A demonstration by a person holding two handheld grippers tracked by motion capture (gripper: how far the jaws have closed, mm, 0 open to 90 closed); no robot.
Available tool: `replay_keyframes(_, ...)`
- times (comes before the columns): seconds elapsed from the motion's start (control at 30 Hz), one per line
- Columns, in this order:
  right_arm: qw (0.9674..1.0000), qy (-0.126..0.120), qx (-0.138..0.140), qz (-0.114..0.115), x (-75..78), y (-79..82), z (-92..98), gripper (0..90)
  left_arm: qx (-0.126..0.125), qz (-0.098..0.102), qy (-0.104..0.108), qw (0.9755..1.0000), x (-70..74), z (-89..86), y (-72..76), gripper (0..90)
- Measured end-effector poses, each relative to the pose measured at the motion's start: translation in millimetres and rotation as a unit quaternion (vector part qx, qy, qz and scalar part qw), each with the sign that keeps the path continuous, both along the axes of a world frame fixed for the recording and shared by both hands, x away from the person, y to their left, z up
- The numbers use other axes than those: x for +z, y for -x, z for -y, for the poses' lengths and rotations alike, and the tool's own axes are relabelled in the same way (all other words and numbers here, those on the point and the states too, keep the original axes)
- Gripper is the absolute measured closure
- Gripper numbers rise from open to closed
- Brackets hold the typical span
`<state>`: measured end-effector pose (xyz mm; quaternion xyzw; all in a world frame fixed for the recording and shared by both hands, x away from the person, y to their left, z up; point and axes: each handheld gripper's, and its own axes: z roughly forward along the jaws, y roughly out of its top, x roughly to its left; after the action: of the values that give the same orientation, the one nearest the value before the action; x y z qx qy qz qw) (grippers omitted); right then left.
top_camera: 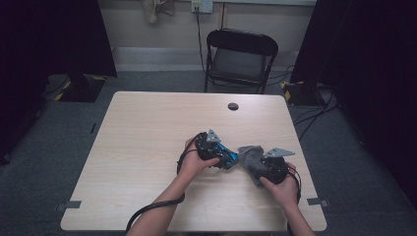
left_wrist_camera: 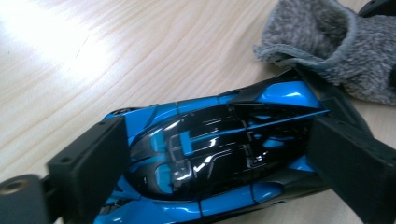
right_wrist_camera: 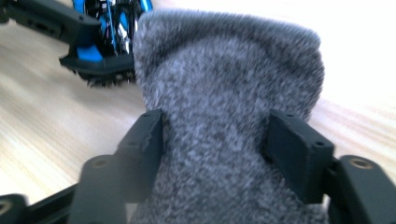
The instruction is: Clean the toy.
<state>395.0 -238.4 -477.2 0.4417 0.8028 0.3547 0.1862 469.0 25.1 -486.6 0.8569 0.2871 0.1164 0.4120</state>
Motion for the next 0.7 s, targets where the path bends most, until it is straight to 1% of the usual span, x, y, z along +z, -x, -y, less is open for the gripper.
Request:
replay_keyframes(0.03, 1.0000, -0.005, -0.002, 0.001, 0.9, -0.3, 0.0, 33.1, 0.000, -0.001, 0.004, 1.0000, -0.9, -1.3, -0.4, 3.4)
replay_keyframes(0.1, 0.9999, -0.015, -0.003, 0.008, 2.8, -1.0, 0.1, 33.0, -0.005, 0.005, 0.013, 0.9999, -2.9, -2.0, -0.8, 3.2)
replay_keyframes(0.13, 0.9998, -0.016, -0.002, 0.010, 3.3, -1.6, -0.3, 32.6, -0.009, 0.010, 0.014, 0.9998, -3.7, -2.7, -1.0, 2.7)
replay_keyframes(0.17, 0.9998, -0.016, -0.004, 0.012, 3.6, -2.2, -0.9, 31.5, -0.008, 0.011, 0.017, 0.9998, -4.3, -2.9, -0.7, 2.6)
replay_keyframes(0.23, 0.9997, -0.019, -0.004, 0.017, 2.7, -4.3, -2.7, 32.6, -0.008, 0.014, 0.023, 0.9996, -5.4, -3.5, -0.5, 2.6)
replay_keyframes(0.3, 0.9996, -0.017, -0.005, 0.023, 1.2, -5.8, -5.4, 32.8, -0.010, 0.016, 0.027, 0.9995, -6.3, -3.7, -0.3, 2.5)
replay_keyframes(0.5, 0.9998, 0.002, -0.007, 0.019, -6.7, -10.0, -12.9, 37.3, -0.011, 0.020, 0.030, 0.9993, -7.3, -4.4, 0.0, 2.5)
replay_keyframes(0.57, 0.9998, 0.007, -0.008, 0.018, -9.2, -9.9, -13.3, 41.0, -0.013, 0.022, 0.032, 0.9992, -8.1, -4.0, 0.1, 2.3)
replay_keyframes(0.67, 0.9998, 0.017, -0.006, 0.013, -12.6, -9.9, -14.1, 47.1, -0.013, 0.019, 0.029, 0.9993, -7.6, -2.2, -0.2, 1.5)
replay_keyframes(0.7, 0.9997, 0.020, -0.007, 0.011, -13.0, -10.2, -14.3, 47.9, -0.016, 0.020, 0.021, 0.9994, -6.5, -1.6, -1.1, 1.0)
